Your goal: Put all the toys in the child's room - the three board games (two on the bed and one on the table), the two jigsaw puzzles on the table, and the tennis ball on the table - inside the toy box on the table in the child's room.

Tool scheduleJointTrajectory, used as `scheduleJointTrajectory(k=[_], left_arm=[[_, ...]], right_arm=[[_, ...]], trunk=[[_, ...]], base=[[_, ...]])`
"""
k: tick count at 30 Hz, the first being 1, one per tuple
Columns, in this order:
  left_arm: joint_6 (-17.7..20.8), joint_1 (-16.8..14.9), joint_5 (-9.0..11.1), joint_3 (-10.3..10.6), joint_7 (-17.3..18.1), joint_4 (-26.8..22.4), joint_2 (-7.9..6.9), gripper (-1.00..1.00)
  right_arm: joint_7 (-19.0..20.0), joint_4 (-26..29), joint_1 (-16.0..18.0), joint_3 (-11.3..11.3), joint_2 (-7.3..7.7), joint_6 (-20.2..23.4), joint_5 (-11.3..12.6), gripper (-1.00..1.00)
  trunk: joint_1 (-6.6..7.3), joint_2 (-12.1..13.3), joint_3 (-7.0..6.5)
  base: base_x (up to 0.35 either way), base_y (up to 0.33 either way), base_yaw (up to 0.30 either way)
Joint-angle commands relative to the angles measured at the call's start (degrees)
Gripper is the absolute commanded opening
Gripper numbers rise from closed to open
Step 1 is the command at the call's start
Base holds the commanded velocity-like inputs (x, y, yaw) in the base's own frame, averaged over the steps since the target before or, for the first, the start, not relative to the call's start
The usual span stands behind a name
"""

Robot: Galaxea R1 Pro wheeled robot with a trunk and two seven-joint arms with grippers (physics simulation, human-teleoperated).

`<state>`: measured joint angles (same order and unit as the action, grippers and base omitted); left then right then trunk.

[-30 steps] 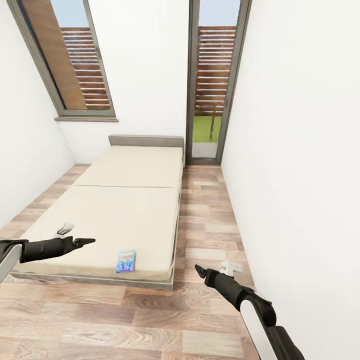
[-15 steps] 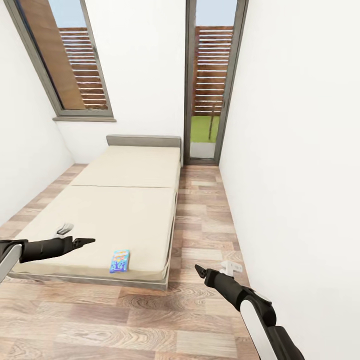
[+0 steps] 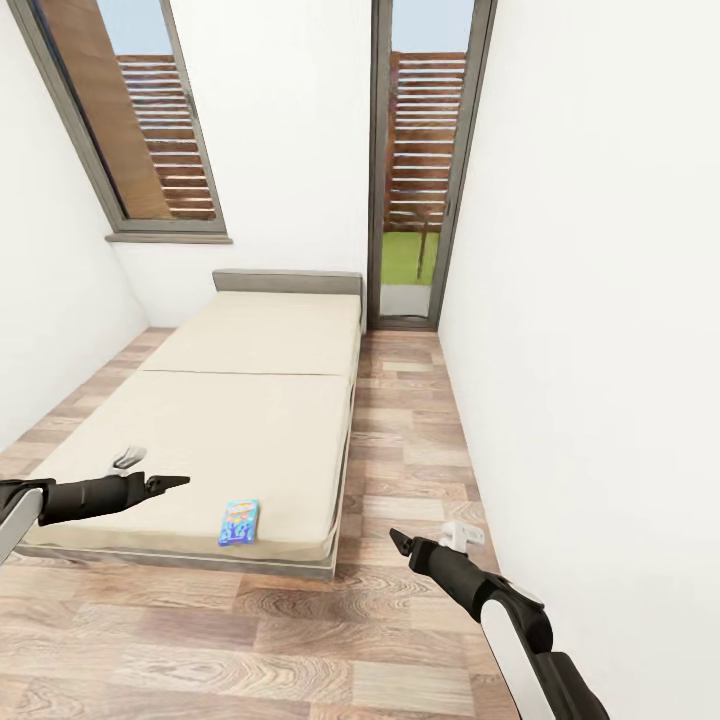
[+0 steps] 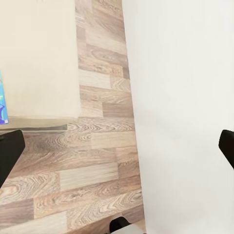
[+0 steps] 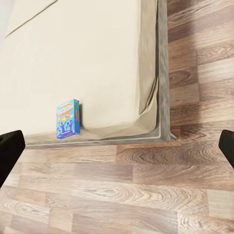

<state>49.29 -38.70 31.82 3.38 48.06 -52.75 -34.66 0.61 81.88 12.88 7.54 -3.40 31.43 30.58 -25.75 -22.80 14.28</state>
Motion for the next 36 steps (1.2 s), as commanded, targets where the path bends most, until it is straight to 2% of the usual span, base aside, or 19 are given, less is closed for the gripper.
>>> scheduleJointTrajectory(k=[1,10,36], left_arm=[[0.27,-0.06,0.26,0.14,0.01,0.01,-0.06,1.00],[0.22,-0.06,0.25,0.13,0.01,0.01,-0.06,1.00],[0.20,-0.06,0.27,-0.23,0.58,0.01,-0.06,1.00]], right_arm=[[0.07,0.05,0.04,-0.06,-0.02,0.27,0.06,1.00],[0.12,0.04,0.04,-0.01,-0.02,0.17,-0.04,1.00],[0.10,0.04,0.04,0.02,-0.08,0.12,-0.01,1.00]], trunk=[[-0.03,-0.12,0.11],[-0.03,-0.12,-0.19],[-0.03,-0.12,-2.41]], base=[[0.000,0.017,0.000],[0.059,0.074,-0.042],[0.008,0.006,-0.125]])
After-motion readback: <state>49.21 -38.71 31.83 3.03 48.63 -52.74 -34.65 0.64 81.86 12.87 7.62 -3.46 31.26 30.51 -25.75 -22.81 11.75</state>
